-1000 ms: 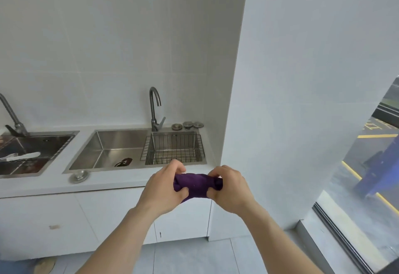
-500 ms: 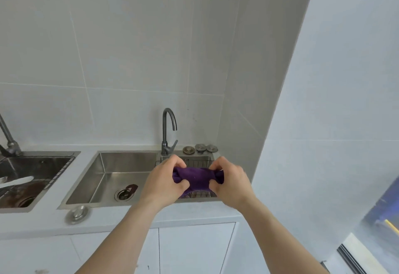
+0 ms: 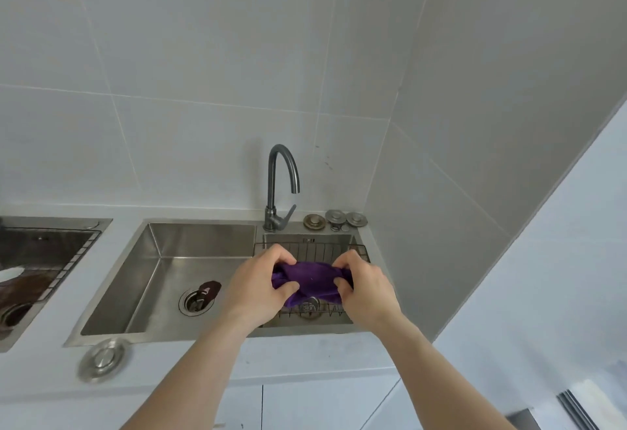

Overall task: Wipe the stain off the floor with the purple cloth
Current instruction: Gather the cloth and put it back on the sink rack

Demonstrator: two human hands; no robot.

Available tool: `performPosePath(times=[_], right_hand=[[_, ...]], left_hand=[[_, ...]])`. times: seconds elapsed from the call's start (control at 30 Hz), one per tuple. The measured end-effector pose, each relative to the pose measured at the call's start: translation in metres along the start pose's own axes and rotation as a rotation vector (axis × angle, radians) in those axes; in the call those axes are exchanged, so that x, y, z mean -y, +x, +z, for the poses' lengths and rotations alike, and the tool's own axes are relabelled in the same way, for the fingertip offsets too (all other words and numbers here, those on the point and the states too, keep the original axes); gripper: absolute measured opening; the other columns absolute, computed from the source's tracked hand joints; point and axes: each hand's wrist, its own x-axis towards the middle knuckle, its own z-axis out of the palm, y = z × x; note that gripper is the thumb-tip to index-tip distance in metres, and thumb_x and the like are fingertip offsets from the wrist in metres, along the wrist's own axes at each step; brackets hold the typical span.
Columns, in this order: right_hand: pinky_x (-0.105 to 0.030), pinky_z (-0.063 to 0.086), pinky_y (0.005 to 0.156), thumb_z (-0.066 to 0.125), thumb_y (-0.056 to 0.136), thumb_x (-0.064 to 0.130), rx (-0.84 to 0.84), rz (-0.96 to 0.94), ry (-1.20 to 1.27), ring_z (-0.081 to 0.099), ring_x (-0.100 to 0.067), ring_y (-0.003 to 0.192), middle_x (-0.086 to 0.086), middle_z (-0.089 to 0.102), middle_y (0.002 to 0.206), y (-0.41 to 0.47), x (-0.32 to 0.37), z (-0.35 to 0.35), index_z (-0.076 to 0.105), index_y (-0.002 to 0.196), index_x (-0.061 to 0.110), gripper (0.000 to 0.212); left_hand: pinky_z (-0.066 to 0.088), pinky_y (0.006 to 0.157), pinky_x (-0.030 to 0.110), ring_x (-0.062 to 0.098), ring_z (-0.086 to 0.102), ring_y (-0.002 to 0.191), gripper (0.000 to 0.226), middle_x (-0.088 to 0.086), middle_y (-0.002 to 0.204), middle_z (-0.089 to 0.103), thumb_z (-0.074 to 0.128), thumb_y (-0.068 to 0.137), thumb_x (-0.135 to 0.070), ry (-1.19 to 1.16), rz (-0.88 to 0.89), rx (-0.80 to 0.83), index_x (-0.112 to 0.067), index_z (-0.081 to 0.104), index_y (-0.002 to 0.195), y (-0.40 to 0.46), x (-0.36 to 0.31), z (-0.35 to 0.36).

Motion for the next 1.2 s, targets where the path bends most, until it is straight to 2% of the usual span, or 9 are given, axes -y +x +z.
performPosePath(times=[0.13, 0.33, 0.43, 0.57, 0.7, 0.8, 0.87, 1.03, 1.2], right_hand=[[-0.042, 0.057, 0.079, 0.058, 0.097, 0.017, 0.041, 0.024, 0.021, 0.064, -0.019, 0.095, 0.009, 0.070, 0.107, 0.062, -0.026, 0.035, 0.055, 0.112, 0.031, 0.020], [-0.041, 0.061, 0.081, 0.063, 0.097, 0.018, 0.182, 0.106, 0.097, 0.067, -0.014, 0.094, 0.011, 0.070, 0.104, 0.146, -0.079, 0.092, 0.056, 0.113, 0.033, 0.022], [-0.036, 0.060, 0.081, 0.063, 0.096, 0.020, 0.258, 0.143, 0.123, 0.066, -0.009, 0.092, 0.015, 0.069, 0.102, 0.185, -0.110, 0.121, 0.054, 0.109, 0.038, 0.024], [-0.025, 0.053, 0.080, 0.065, 0.095, 0.021, 0.312, 0.169, 0.109, 0.063, -0.006, 0.094, 0.018, 0.066, 0.103, 0.219, -0.142, 0.156, 0.055, 0.113, 0.037, 0.026], [-0.032, 0.056, 0.090, 0.065, 0.094, 0.020, 0.342, 0.132, 0.005, 0.063, -0.015, 0.108, 0.008, 0.067, 0.119, 0.231, -0.163, 0.183, 0.053, 0.131, 0.033, 0.042], [-0.042, 0.046, 0.114, 0.062, 0.096, 0.023, 0.413, 0.085, -0.137, 0.046, -0.023, 0.140, 0.000, 0.049, 0.151, 0.228, -0.173, 0.204, 0.039, 0.153, 0.034, 0.062], [-0.045, 0.037, 0.122, 0.060, 0.098, 0.026, 0.471, 0.034, -0.173, 0.029, -0.027, 0.154, -0.002, 0.034, 0.165, 0.221, -0.177, 0.217, 0.030, 0.159, 0.033, 0.068], [-0.049, 0.018, 0.130, 0.044, 0.106, 0.042, 0.597, -0.022, -0.172, 0.002, -0.026, 0.161, -0.003, 0.006, 0.174, 0.201, -0.192, 0.243, 0.011, 0.164, 0.032, 0.068], [-0.058, 0.010, 0.129, 0.040, 0.106, 0.043, 0.632, -0.057, -0.218, -0.004, -0.028, 0.161, -0.005, 0.000, 0.175, 0.204, -0.198, 0.248, 0.003, 0.164, 0.031, 0.070]], left_hand=[[0.058, 0.081, 0.031, 0.004, 0.065, 0.092, 0.037, -0.022, 0.102, 0.067, 0.081, 0.080, -0.030, 0.025, -0.054, 0.035, -0.043, 0.054, 0.103, 0.051, 0.037, 0.029], [0.049, 0.075, 0.016, 0.006, 0.065, 0.094, 0.039, -0.021, 0.106, 0.065, 0.080, 0.081, -0.030, 0.104, -0.168, 0.139, -0.045, 0.053, 0.105, 0.129, 0.083, 0.077], [0.057, 0.086, 0.026, 0.008, 0.066, 0.099, 0.039, -0.019, 0.110, 0.064, 0.078, 0.084, -0.029, 0.134, -0.211, 0.185, -0.042, 0.053, 0.111, 0.166, 0.104, 0.107], [0.054, 0.098, 0.036, 0.012, 0.065, 0.105, 0.042, -0.014, 0.117, 0.064, 0.073, 0.088, -0.026, 0.188, -0.243, 0.233, -0.037, 0.053, 0.123, 0.200, 0.130, 0.144], [0.046, 0.106, 0.034, 0.014, 0.058, 0.120, 0.046, -0.010, 0.134, 0.058, 0.064, 0.094, -0.026, 0.283, -0.271, 0.307, -0.036, 0.049, 0.136, 0.213, 0.154, 0.176], [0.034, 0.116, 0.033, 0.015, 0.043, 0.137, 0.058, -0.011, 0.150, 0.045, 0.059, 0.093, -0.029, 0.413, -0.265, 0.380, -0.036, 0.039, 0.146, 0.213, 0.167, 0.196], [0.025, 0.123, 0.035, 0.016, 0.033, 0.147, 0.069, -0.011, 0.161, 0.033, 0.060, 0.091, -0.033, 0.467, -0.234, 0.455, -0.036, 0.031, 0.153, 0.208, 0.172, 0.207], [0.006, 0.127, 0.036, 0.018, 0.013, 0.158, 0.083, -0.009, 0.172, 0.011, 0.055, 0.094, -0.039, 0.504, -0.202, 0.624, -0.037, 0.006, 0.161, 0.193, 0.186, 0.229], [0.007, 0.128, 0.035, 0.017, 0.013, 0.158, 0.083, -0.009, 0.172, 0.008, 0.054, 0.095, -0.042, 0.498, -0.188, 0.628, -0.036, 0.003, 0.161, 0.195, 0.190, 0.229]])
